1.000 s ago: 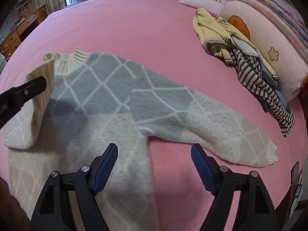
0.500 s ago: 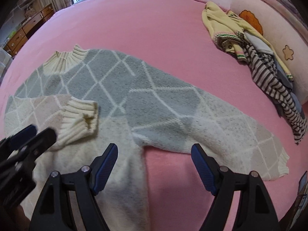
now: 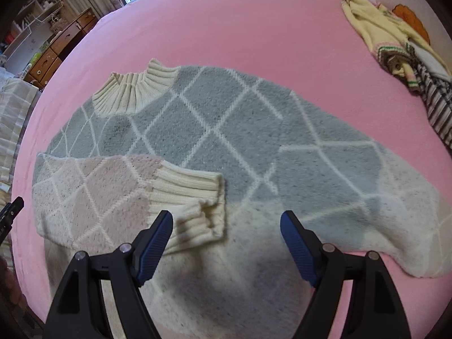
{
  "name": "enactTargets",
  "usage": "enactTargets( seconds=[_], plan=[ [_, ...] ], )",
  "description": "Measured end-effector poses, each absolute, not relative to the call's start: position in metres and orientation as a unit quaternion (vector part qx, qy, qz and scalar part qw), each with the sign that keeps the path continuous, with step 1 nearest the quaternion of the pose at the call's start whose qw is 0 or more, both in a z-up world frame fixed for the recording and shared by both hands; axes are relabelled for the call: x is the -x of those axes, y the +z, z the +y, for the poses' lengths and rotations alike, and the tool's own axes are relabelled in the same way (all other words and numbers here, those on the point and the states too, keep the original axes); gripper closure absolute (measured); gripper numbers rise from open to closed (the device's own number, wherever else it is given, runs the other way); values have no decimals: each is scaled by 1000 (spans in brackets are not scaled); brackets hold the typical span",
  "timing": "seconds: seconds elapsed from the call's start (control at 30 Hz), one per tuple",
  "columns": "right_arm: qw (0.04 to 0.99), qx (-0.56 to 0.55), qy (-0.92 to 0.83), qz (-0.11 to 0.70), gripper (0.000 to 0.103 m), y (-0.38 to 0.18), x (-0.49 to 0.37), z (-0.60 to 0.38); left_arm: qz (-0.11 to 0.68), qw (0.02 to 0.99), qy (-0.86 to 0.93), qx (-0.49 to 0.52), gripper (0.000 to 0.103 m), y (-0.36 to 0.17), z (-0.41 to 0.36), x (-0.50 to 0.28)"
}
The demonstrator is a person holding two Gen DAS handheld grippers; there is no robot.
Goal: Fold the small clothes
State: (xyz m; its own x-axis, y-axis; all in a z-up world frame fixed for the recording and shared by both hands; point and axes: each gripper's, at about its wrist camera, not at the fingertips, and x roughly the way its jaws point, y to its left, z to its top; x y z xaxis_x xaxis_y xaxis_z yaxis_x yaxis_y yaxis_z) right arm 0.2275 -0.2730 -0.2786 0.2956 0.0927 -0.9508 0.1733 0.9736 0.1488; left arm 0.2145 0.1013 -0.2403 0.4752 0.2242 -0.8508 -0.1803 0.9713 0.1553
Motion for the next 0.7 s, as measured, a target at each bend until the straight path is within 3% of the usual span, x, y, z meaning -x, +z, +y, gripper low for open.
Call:
enactTargets(
  seconds=[0.2,0.47,0.7],
  plan=[
    [782,-130,-28,609,24,-297,-235,-268,496,861,112,-8,37,-246,143,-239],
    [783,-117,-26,610,47,-299,-233,-257,568,823,0,29,37,-285,145,-284],
    [782,-127,-29,610,48,-298,-236,-258,590,806,-40,26,37,-306,150,-308]
  ],
)
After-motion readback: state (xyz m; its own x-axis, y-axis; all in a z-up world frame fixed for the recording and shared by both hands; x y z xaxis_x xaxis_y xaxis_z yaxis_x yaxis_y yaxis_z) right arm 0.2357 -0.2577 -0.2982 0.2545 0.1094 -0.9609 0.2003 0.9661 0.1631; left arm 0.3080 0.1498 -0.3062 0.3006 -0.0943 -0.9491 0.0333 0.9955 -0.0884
